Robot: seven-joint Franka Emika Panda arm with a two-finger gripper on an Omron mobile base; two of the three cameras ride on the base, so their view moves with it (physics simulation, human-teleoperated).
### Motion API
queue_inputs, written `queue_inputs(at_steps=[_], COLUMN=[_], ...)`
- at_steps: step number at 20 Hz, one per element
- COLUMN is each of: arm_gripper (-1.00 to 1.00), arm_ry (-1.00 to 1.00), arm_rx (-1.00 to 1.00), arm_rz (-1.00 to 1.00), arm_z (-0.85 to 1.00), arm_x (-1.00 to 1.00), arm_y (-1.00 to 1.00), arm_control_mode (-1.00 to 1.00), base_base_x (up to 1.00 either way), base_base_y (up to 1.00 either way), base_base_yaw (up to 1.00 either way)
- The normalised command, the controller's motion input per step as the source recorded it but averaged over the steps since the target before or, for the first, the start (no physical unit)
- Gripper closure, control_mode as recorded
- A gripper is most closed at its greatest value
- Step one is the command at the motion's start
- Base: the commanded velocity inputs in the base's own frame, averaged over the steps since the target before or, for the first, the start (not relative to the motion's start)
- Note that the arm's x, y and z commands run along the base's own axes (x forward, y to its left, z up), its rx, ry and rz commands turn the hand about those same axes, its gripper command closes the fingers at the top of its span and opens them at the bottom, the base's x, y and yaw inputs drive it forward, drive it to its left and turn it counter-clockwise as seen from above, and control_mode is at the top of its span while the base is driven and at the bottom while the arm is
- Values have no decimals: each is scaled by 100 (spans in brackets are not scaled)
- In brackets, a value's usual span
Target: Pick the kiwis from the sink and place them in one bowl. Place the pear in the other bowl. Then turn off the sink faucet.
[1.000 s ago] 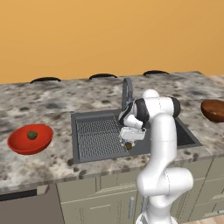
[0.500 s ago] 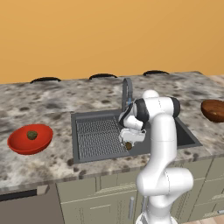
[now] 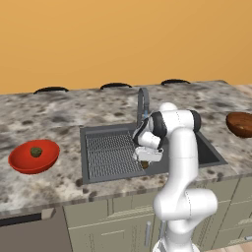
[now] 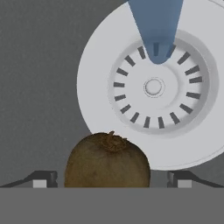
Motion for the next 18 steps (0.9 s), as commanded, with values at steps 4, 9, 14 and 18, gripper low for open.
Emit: queue_inputs(at_steps=[4, 9, 14, 18], arm_gripper=[100, 100, 100, 100], arm_ry=[3, 2, -9, -14], arm_rx=[-2, 0, 0, 0], arm_rz=[0, 0, 0, 0], arm_z=[-15, 8, 68, 85], arm_x=[0, -7, -33, -39], arm_y=[22, 5, 0, 3], arm_control_mode=[-100, -100, -100, -100], base_base_x=[0, 0, 0, 0], base_base_y=[0, 0, 0, 0], base_base_yaw=[0, 0, 0, 0])
